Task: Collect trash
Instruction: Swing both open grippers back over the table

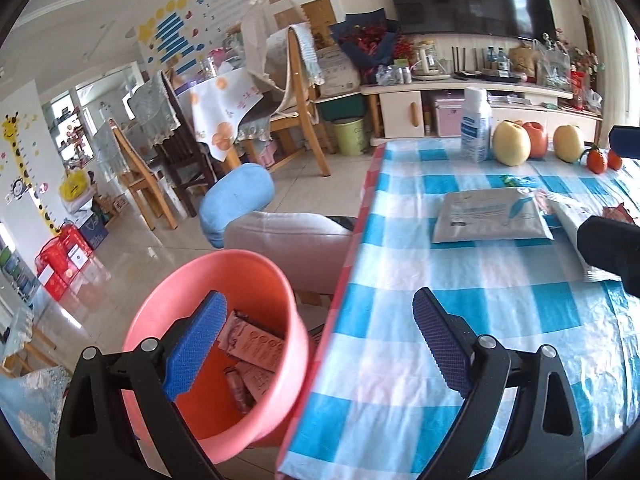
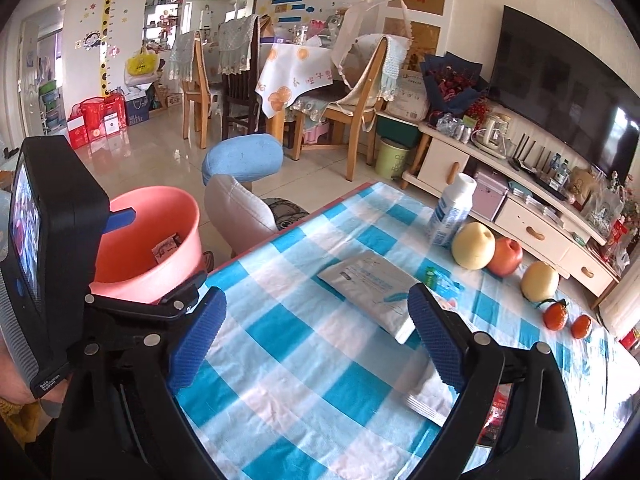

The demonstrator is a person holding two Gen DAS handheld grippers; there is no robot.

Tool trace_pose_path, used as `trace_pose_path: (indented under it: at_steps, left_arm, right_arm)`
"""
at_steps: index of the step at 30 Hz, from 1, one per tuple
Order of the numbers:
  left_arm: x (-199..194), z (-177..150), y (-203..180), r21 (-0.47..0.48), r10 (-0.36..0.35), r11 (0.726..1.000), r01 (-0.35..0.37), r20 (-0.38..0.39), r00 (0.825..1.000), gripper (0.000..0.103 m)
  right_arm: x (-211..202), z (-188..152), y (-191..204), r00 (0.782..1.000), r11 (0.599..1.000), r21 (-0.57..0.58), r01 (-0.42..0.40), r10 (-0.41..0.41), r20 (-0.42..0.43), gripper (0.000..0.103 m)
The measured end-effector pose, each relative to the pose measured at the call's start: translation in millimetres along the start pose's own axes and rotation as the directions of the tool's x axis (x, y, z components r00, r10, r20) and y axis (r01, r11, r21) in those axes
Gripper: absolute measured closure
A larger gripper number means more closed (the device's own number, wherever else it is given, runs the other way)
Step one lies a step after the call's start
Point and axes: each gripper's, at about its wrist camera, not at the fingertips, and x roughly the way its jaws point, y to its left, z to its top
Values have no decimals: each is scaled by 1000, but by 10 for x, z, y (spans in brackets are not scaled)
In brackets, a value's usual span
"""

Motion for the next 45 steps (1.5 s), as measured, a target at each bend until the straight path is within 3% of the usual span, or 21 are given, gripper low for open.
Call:
trace_pose_path:
  at_steps: [32,42,45]
  left_arm:
    - [-76,148,-917,132,-35,991,37,-17,999,10]
    - [-31,149,-1173,153,-88,984,94,-46,995,10]
    - [-9,182,-1257,146,-147,977,154,-55,988,10]
  right_arm:
    - [-317,-624,-937,998,985,157,66,-65,-12,10]
    - [-380,-731,-1241,997,971,226,74,-71,-22,9]
    - [-403,-750,-1384,996,962,259,86,-83,-25,9]
